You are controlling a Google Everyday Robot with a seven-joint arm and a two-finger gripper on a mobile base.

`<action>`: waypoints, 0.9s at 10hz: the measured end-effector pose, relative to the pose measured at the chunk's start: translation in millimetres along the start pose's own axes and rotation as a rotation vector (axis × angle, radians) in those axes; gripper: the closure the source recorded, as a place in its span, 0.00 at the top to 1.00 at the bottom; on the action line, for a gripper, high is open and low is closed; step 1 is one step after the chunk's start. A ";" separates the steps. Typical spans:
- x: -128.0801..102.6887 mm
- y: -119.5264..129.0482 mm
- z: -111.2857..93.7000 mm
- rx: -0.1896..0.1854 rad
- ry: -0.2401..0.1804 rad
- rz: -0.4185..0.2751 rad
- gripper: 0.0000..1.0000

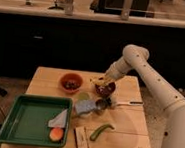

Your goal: Place banana in purple bowl

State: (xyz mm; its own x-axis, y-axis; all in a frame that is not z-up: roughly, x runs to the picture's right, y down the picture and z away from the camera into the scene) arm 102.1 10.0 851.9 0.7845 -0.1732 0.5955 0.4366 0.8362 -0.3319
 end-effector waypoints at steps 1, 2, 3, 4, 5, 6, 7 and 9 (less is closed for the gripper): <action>0.8 -2.5 1.4 0.009 -0.027 0.009 0.01; 4.3 -3.0 2.7 0.017 -0.058 0.024 0.01; 6.7 -3.3 3.2 0.021 -0.072 0.032 0.01; 8.0 -3.8 4.8 0.023 -0.087 0.039 0.01; 9.1 -4.5 7.6 0.021 -0.103 0.045 0.01; 10.0 -4.8 9.7 0.017 -0.113 0.049 0.01; 11.2 -4.5 11.6 0.013 -0.118 0.052 0.01; 16.6 -4.1 16.7 0.005 -0.129 0.065 0.01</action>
State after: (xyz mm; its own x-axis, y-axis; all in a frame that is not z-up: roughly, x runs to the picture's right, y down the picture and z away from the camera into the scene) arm 106.0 12.4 875.3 0.7478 -0.0506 0.6620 0.3840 0.8464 -0.3690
